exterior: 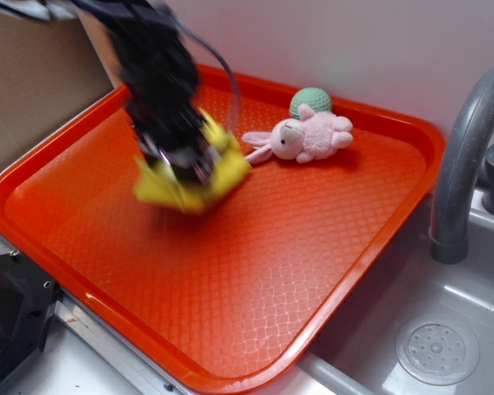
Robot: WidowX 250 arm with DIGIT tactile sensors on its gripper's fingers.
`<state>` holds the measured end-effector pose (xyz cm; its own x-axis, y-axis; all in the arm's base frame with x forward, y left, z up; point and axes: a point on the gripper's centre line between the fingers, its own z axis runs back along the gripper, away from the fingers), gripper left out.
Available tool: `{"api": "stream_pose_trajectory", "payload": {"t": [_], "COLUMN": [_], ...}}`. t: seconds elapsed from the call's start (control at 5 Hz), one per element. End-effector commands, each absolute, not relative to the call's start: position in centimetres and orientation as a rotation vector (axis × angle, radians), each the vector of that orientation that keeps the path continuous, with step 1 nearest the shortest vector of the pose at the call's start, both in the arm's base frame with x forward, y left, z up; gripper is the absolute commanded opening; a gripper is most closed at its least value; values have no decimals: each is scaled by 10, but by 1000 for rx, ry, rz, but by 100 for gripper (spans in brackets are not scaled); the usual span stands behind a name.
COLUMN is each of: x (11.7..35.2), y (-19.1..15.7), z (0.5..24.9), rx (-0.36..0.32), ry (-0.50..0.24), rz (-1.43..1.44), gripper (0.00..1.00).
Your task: Grab the yellow cloth.
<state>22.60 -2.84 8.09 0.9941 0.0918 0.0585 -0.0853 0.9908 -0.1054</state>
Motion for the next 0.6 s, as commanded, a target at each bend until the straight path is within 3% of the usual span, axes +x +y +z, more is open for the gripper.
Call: {"api": "stream_pose_trajectory", "payload": {"t": [0.0,0.2,0.4], "x": [159,156,169], "y": [33,41,27], "z": [184,233,284], "rx": [-64,-124,-41], "ry": [-117,-83,-76], "rz": [319,309,311], "gripper": [0,0,0]}}
